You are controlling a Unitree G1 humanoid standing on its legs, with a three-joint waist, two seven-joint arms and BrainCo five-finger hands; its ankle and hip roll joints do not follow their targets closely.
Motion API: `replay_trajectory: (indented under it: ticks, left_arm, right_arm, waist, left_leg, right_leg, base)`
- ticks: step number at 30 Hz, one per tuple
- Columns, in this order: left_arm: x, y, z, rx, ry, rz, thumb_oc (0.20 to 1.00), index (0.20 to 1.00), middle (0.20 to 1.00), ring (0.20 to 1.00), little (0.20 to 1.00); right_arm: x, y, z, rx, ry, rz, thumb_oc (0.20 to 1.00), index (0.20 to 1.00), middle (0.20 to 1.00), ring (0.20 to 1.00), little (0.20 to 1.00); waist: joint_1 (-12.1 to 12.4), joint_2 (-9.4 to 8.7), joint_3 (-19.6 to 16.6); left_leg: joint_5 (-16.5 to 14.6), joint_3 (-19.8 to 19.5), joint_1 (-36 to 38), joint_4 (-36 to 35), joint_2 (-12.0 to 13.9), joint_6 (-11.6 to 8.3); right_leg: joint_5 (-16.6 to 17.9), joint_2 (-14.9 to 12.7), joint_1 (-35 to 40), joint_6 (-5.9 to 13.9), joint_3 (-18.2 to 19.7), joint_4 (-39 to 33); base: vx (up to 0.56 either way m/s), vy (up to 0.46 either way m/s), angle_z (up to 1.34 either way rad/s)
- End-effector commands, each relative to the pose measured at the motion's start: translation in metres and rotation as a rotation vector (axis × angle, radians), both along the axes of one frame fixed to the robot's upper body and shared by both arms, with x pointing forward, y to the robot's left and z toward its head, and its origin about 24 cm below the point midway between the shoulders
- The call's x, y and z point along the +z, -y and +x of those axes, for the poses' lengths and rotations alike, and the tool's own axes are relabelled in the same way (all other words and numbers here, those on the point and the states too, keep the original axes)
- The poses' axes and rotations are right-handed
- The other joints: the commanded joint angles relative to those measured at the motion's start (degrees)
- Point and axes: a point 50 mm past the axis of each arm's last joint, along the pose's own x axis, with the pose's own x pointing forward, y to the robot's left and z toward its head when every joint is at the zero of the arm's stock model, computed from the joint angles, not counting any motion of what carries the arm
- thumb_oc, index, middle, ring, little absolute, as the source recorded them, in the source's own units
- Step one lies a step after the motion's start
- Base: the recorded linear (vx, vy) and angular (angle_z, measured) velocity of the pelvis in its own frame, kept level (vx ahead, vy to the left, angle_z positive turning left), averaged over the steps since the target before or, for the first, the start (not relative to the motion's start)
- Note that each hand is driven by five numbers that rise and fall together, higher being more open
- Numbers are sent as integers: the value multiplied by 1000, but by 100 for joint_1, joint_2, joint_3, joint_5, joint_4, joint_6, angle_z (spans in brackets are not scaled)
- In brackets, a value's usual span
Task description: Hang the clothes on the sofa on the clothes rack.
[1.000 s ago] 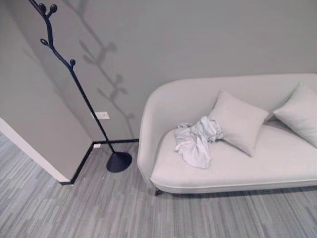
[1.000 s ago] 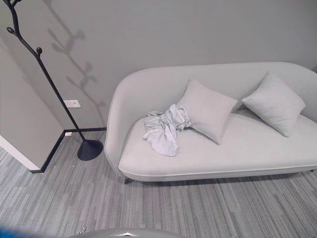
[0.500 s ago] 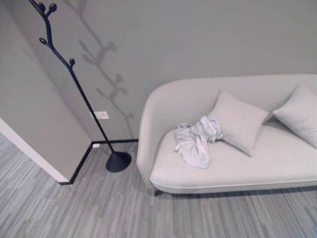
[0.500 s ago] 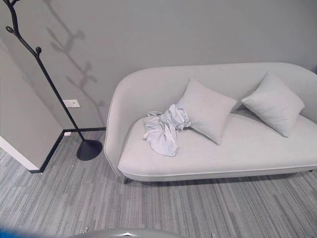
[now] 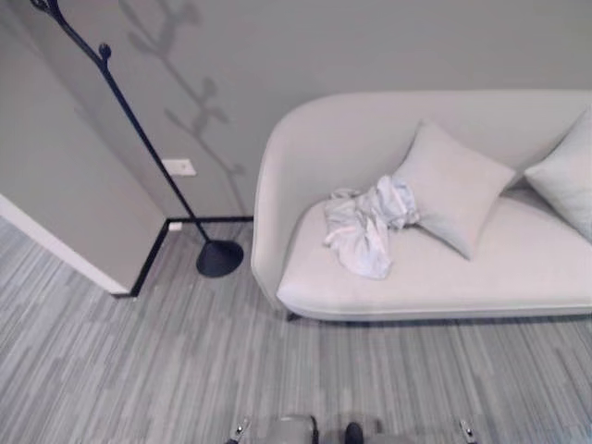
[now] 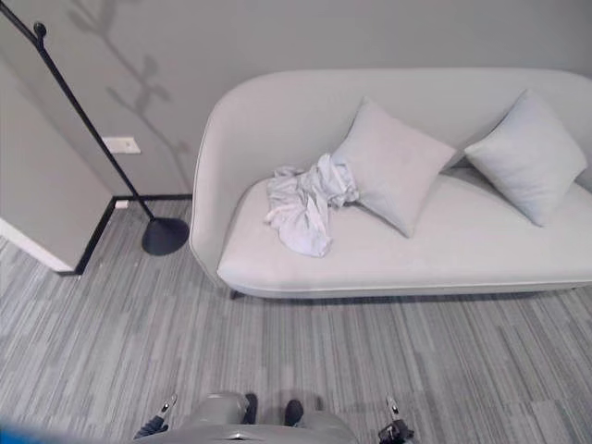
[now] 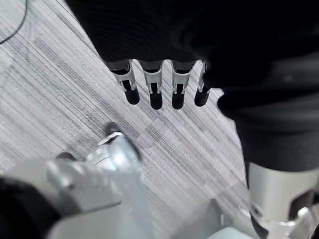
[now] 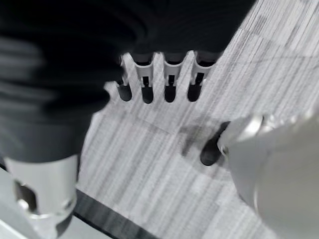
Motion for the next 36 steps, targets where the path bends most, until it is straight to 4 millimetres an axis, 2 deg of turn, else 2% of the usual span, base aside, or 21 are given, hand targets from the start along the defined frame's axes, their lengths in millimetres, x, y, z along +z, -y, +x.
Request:
replay_trajectory:
  ticks: [1,4,5,6,9,10,11,12,13,14,15,16,19,20,21,24,25,27,29,33,36]
  left_arm:
    - [-3,18,-1,57,11,-39,1000,1000,1000,1000,1000]
    - [-4,20,-3,61,-1,-42,1000,1000,1000,1000,1000]
    - [-4,17,-11,66,-29,-33,1000,1000,1000,1000,1000]
    - [-4,14,-10,25,-33,-18,1000,1000,1000,1000,1000]
    - [0,4,4,-170,-26,44,1000,1000,1000,1000,1000]
    - [0,2,4,-231,-42,62,1000,1000,1000,1000,1000]
    - [1,1,4,-255,-47,70,1000,1000,1000,1000,1000]
    - [2,-2,8,-281,-47,86,1000,1000,1000,1000,1000]
    - [2,-3,7,-291,-51,95,1000,1000,1000,1000,1000]
    - [2,-4,6,-298,-52,98,1000,1000,1000,1000,1000]
    - [2,-4,6,-298,-52,98,1000,1000,1000,1000,1000]
    - [2,-6,4,-316,-62,100,1000,1000,1000,1000,1000]
    - [3,-7,6,-317,-62,120,1000,1000,1000,1000,1000]
    - [4,-6,12,-310,-41,129,1000,1000,1000,1000,1000]
    - [3,-5,11,-310,-42,129,1000,1000,1000,1000,1000]
    - [4,0,19,-313,-4,128,1000,1000,1000,1000,1000]
    - [4,0,20,-307,3,125,1000,1000,1000,1000,1000]
    - [3,3,16,-299,-6,116,1000,1000,1000,1000,1000]
    - [1,2,5,-198,-37,110,1000,1000,1000,1000,1000]
    - [-1,8,-6,-203,-66,93,1000,1000,1000,1000,1000]
    - [-2,8,-12,-186,-78,92,1000,1000,1000,1000,1000]
  right_arm:
    - [-2,2,-22,21,-83,-24,1000,1000,1000,1000,1000]
    - [-2,5,-27,18,-96,-26,1000,1000,1000,1000,1000]
    - [-3,2,-32,26,-112,-14,1000,1000,1000,1000,1000]
    - [-4,-3,-34,43,-110,4,1000,1000,1000,1000,1000]
    - [-4,-7,-19,123,-50,-5,1000,1000,1000,1000,1000]
    - [-3,-8,-7,176,-15,-22,1000,1000,1000,1000,1000]
    - [-2,-9,-2,197,-4,-28,1000,1000,1000,1000,1000]
    - [-1,-11,7,222,19,-54,1000,1000,1000,1000,1000]
    - [0,-12,15,269,46,-80,1000,1000,1000,1000,1000]
    - [0,-12,15,263,48,-86,1000,1000,1000,1000,1000]
    - [0,-12,15,263,48,-86,1000,1000,1000,1000,1000]
    - [6,-6,34,316,102,-157,1000,1000,1000,1000,1000]
    - [17,2,59,392,157,-292,1000,1000,1000,1000,1000]
    - [28,7,77,421,200,-379,1000,1000,1000,1000,1000]
    - [27,7,76,421,198,-379,1000,1000,1000,1000,1000]
    - [44,16,95,489,248,-518,1000,1000,1000,1000,1000]
    - [47,21,94,501,238,-558,1000,1000,1000,1000,1000]
    - [46,22,92,525,216,-581,1000,1000,1000,1000,1000]
    - [56,26,103,575,251,-642,1000,1000,1000,1000,1000]
    - [68,34,112,639,275,-753,1000,1000,1000,1000,1000]
    - [90,37,129,766,335,-903,1000,1000,1000,1000,1000]
  waist:
    - [55,25,-356]
    - [104,147,-410]
    - [149,177,-576]
    - [141,106,-638]
    - [97,-28,-773]
    - [84,26,-739]
    - [97,71,-698]
    - [135,202,-620]
    - [60,275,-576]
    - [8,288,-562]
    - [8,288,-562]
    - [-147,327,-507]
    - [-313,301,-318]
    - [-386,255,-259]
    - [-384,262,-253]
    - [-472,181,-235]
    - [-449,136,-308]
    - [-446,112,-347]
    - [-420,100,-535]
    - [-419,120,-575]
    - [-378,157,-598]
  left_leg:
    - [234,-254,-12,-899,61,-93]
    - [393,1,-361,-899,69,-135]
    - [603,-115,-110,-836,-41,-49]
    - [569,-51,-22,-772,-144,27]
    - [228,282,333,-676,-504,322]
    - [73,398,559,-679,-599,467]
    - [-1,461,690,-685,-621,538]
    - [-143,581,866,-654,-576,640]
    - [-284,680,1139,-675,-573,690]
    - [-314,680,1240,-711,-575,700]
    - [-314,680,1240,-711,-575,700]
    - [-405,656,1462,-798,-564,674]
    - [-555,545,1779,-847,-615,651]
    - [-609,437,1862,-847,-641,645]
    - [-613,438,1876,-851,-633,644]
    - [-682,147,1994,-885,-651,613]
    - [-748,23,2027,-899,-655,596]
    - [-766,-27,2068,-899,-627,560]
    - [-802,-150,2069,-899,-411,448]
    - [-780,-256,2036,-899,-262,385]
    - [-772,-382,2011,-899,-99,284]
  right_leg:
    - [-113,-390,470,619,338,-583]
    - [-374,-625,874,718,563,-583]
    - [-297,-938,1051,863,644,-577]
    - [-223,-1110,1073,950,728,-533]
    - [545,-1619,644,1210,1006,226]
    - [1055,-1764,307,1144,1021,1004]
    - [1326,-1836,128,1091,972,1366]
    - [1559,-2127,-105,906,442,1883]
    - [1330,-2102,-275,845,11,2041]
    - [1133,-1890,-399,840,-53,2016]
    - [1133,-1890,-399,840,-53,2016]
    - [628,-1273,-800,897,-155,1350]
    - [780,-892,-997,1040,30,510]
    - [989,-794,-1151,1156,276,238]
    - [993,-786,-1135,1155,274,228]
    - [1296,-617,-1252,1229,884,45]
    - [1175,-632,-1115,1159,980,-160]
    - [1159,-657,-987,1106,978,-208]
    - [1169,-597,-877,1019,877,-268]
    - [1088,-531,-792,963,710,-324]
    - [951,-474,-718,903,573,-370]
  base:
    - [259,259,21]
    - [511,497,-4]
    - [682,605,-86]
    - [739,654,-127]
    - [480,512,-103]
    - [294,388,-60]
    - [342,474,-44]
    - [312,408,-18]
    - [317,349,-14]
    - [196,171,-23]
    - [253,21,-55]
    - [249,-15,-49]
    - [238,-35,-30]
    - [173,-55,-44]
    - [163,-78,-41]
    - [220,-133,77]
    - [196,-119,76]
    - [159,-127,16]
    - [205,-227,25]
    - [110,-120,24]
    - [104,-76,22]
